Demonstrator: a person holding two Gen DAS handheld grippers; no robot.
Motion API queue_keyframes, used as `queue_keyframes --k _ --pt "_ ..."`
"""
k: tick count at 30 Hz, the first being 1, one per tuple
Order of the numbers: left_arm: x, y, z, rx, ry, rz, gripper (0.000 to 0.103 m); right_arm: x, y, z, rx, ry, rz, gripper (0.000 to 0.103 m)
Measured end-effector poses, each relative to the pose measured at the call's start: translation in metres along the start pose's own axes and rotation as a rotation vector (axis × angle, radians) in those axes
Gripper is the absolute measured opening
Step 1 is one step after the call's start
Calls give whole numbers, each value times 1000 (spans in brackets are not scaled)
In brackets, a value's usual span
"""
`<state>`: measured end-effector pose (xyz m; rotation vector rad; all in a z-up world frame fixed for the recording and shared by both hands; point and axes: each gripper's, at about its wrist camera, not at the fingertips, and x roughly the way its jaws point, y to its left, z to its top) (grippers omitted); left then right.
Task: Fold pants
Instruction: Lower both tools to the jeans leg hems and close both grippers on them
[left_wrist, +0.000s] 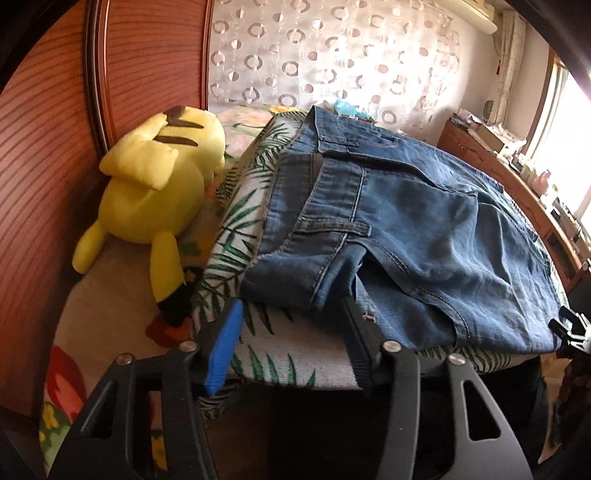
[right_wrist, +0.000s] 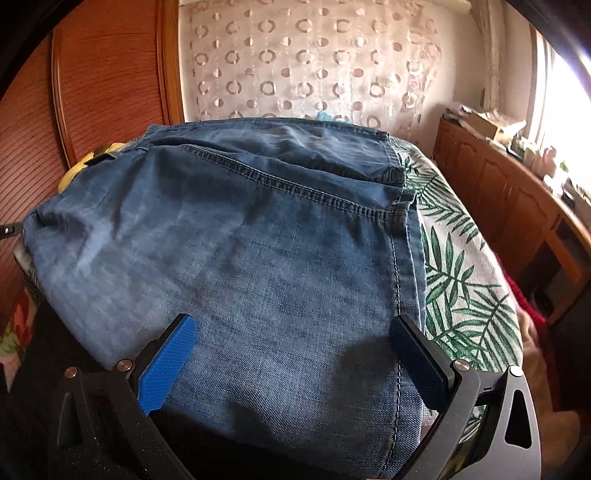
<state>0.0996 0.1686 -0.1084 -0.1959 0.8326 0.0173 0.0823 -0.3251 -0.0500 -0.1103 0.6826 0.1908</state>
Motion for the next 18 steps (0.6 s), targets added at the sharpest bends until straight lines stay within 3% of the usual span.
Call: queue_keyframes --k 11,13,15,18 --pt "12 -1 6 -81 -11 -43 45 6 1 18 -23 47 23 103" --pt "14 -3 7 -78 -14 -54 45 8 -3 21 -22 52 40 97" --pt "15 -5 9 -81 -21 -68 31 7 -9 24 -15 52 53 90" --pt "12 -8 13 -75 -42 -66 20 -8 -22 22 5 40 53 89"
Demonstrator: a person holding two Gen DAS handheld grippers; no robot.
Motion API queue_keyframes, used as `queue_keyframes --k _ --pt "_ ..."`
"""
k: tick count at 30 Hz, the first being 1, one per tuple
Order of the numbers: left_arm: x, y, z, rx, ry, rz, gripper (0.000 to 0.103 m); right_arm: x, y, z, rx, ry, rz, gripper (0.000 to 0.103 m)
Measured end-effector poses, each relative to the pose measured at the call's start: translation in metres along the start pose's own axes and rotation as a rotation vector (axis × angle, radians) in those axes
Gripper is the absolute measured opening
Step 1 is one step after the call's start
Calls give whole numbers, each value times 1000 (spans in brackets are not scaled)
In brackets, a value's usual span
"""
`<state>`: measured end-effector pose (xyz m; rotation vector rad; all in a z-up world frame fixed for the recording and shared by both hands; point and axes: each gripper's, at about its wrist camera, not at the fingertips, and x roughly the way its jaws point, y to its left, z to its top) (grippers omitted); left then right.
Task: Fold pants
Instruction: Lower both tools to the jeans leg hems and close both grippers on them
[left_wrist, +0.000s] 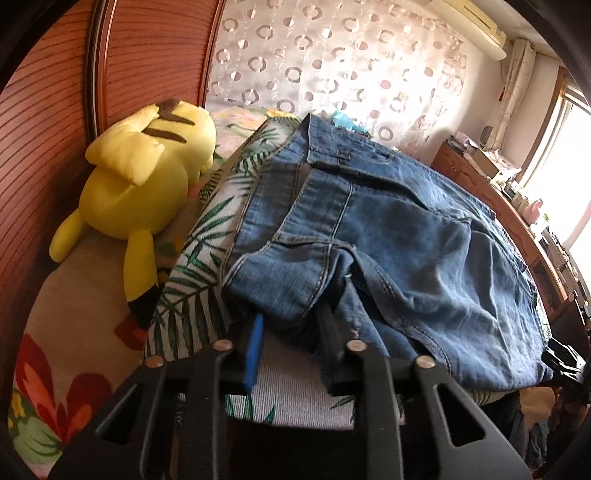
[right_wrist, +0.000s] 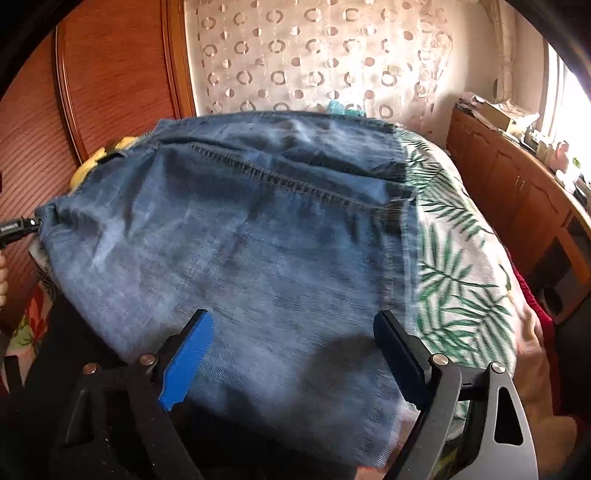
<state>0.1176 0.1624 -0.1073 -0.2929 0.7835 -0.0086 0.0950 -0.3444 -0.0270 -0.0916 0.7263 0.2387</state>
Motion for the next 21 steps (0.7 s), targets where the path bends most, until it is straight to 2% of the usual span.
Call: queue_keyframes --k 10,17,21 --pt "-12 -14 14 44 -48 -9 17 -31 -38 -31 50 27 -30 77" --pt "-10 -16 15 49 -47 -8 17 -31 -32 -35 31 42 -34 72" --pt "-10 -17 16 52 -56 -12 17 -29 -29 -31 23 33 -29 57"
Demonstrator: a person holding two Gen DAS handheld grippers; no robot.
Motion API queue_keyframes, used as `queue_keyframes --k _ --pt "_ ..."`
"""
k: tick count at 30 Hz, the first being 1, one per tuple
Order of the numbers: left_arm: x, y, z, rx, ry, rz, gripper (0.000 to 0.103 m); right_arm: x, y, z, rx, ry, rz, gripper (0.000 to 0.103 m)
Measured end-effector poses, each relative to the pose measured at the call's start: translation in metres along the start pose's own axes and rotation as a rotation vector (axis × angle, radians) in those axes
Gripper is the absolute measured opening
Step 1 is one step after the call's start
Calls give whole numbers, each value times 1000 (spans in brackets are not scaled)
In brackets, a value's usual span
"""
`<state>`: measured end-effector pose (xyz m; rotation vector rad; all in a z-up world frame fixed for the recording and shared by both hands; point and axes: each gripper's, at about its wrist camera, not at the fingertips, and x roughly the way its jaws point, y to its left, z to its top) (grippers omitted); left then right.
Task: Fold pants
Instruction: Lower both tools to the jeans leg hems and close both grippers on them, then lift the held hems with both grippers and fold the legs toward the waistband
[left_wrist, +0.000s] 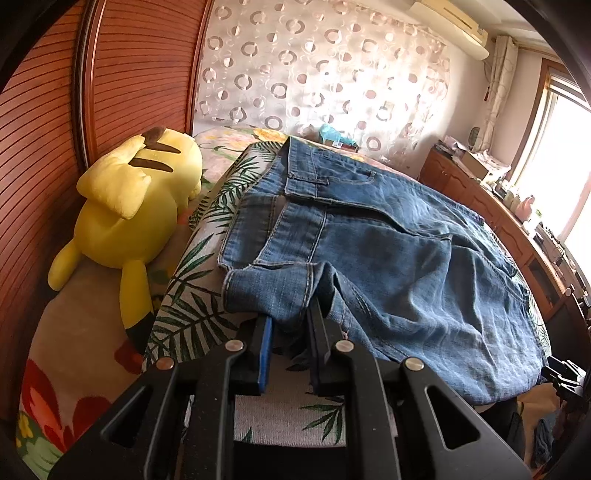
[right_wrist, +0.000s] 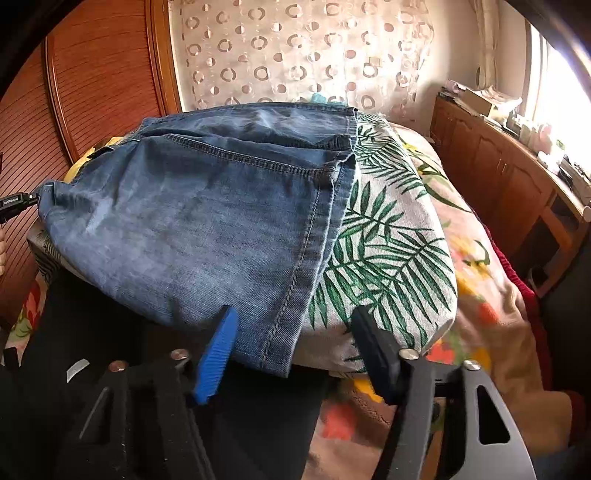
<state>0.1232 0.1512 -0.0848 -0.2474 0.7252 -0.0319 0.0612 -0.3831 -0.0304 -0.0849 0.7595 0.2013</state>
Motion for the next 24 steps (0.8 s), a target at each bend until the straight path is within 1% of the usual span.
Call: queue_keyframes --k 2,4,5,6,7,10,12,14,18,24 --pt "-1 -2 1 4 -7 -1 17 1 4 1 -18 0 -4 52" --pt "-2 -3 3 8 -15 -4 17 2 9 1 -31 -1 10 43" --pt "-4 -5 4 10 -20 -8 17 2 9 1 -31 0 11 41" --pt "-5 -5 5 13 -24 -11 17 2 9 1 -30 -2 15 37" --pt "-6 -7 5 16 -28 -12 17 2 8 1 -25 -3 23 32" --pt "-7 -9 8 25 -36 -15 17 2 4 2 1 -4 56 20" --pt "-8 -10 10 30 -44 -16 16 2 4 2 11 -3 75 15" --pt "-11 -12 12 33 -56 -22 15 1 6 3 5 -15 64 15" --pt "-16 -17 19 49 -80 -34 13 -5 7 11 9 -48 79 14" --pt "-24 -25 41 66 -131 -52 12 -20 -4 42 6 -144 66 14"
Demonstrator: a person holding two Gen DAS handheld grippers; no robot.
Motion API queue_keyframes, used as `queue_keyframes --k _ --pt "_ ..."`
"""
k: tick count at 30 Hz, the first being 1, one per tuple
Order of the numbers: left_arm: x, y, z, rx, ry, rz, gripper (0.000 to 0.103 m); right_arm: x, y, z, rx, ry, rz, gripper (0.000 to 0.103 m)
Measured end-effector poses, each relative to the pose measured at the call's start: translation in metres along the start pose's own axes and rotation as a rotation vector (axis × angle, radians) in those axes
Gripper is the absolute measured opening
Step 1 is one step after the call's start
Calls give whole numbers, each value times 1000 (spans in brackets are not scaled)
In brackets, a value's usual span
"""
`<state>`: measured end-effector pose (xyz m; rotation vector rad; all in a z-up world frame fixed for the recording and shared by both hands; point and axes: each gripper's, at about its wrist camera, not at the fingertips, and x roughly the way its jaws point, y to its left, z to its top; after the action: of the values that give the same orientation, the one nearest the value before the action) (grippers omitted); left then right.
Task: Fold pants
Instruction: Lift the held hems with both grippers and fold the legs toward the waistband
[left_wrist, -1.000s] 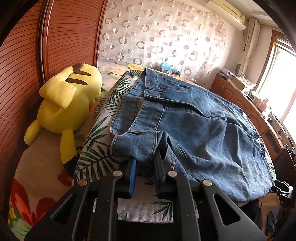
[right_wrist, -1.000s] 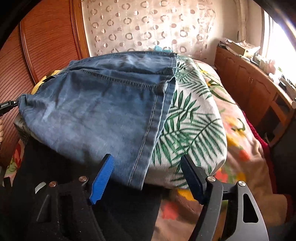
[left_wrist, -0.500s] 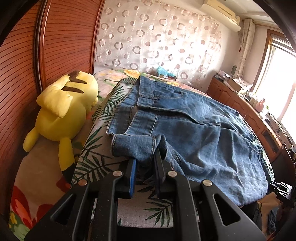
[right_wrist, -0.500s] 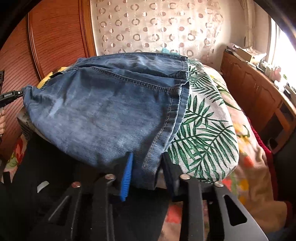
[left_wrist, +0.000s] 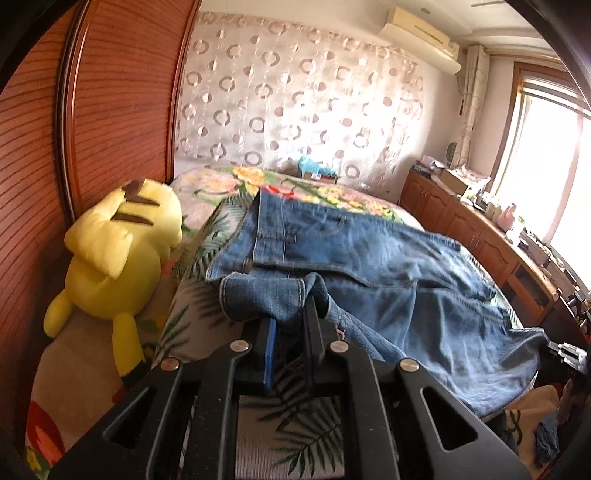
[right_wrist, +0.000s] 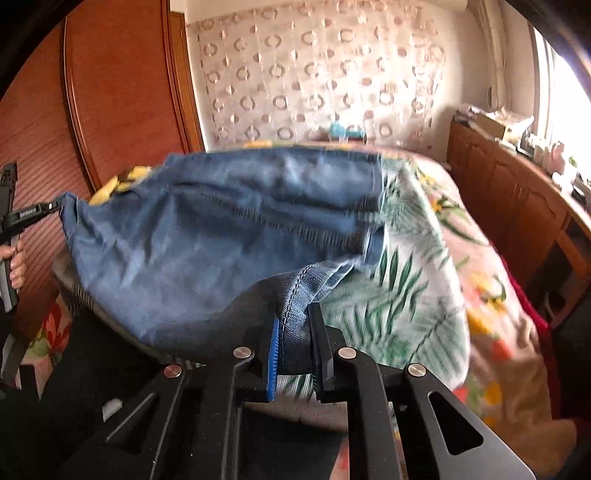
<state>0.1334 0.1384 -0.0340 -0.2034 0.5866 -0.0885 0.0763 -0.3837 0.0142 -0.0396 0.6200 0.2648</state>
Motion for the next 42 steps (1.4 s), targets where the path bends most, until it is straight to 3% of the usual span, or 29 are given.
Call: queue_keyframes --k 9,21,31,42 --pt "13 -2 33 -5 -34 -27 12 4 -7 54 -21 -113 -41 14" --pt "43 1 59 -15 -40 -39 11 35 -11 85 -35 -121 -64 14" --pt "76 -11 110 10 -83 -33 11 56 -20 102 -22 -157 -63 14" --pt "134 -23 163 52 -69 -15 11 84 -27 122 -26 -151 -99 14"
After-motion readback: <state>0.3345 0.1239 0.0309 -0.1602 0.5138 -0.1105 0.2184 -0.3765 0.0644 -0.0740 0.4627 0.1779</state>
